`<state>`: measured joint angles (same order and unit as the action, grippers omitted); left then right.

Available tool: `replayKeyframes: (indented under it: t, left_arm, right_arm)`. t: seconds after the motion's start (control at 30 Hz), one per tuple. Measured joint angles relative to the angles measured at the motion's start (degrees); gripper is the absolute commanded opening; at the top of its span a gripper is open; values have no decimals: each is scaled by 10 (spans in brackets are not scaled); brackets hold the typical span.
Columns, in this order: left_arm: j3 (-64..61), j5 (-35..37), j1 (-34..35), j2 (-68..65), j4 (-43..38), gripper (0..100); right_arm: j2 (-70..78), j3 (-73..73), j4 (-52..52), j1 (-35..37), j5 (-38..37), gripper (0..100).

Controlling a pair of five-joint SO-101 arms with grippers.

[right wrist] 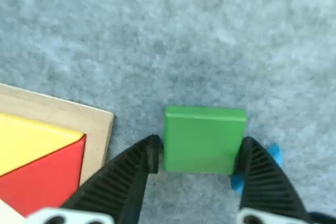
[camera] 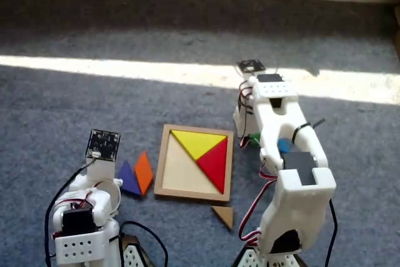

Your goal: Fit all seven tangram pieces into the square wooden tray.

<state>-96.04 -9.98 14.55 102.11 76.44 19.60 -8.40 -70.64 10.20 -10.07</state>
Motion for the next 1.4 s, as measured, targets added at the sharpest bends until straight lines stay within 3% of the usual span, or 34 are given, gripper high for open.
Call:
replayKeyframes:
  t: [0.2, 0.6, 0.83, 0.97, 1.2, 1.4]
  left_arm:
    - [0, 0, 0, 0, 0, 28]
    - [0, 0, 0, 0, 0, 28]
    - [0, 0, 0, 0, 0, 28]
    - [0, 0, 0, 0, 0, 28]
    - [0, 0, 0, 0, 0, 28]
    - [0, 0, 0, 0, 0, 28]
  right_arm:
    - [0, 0, 0, -2, 0, 174]
    - [-1, 0, -25, -3, 0, 170]
    - [-99, -1, -77, 7, 0, 170]
    - [-174, -1, -121, 50, 0, 170]
    - [-254, -39, -147, 190, 18, 170]
    - [-258, -118, -75, 292, 87, 170]
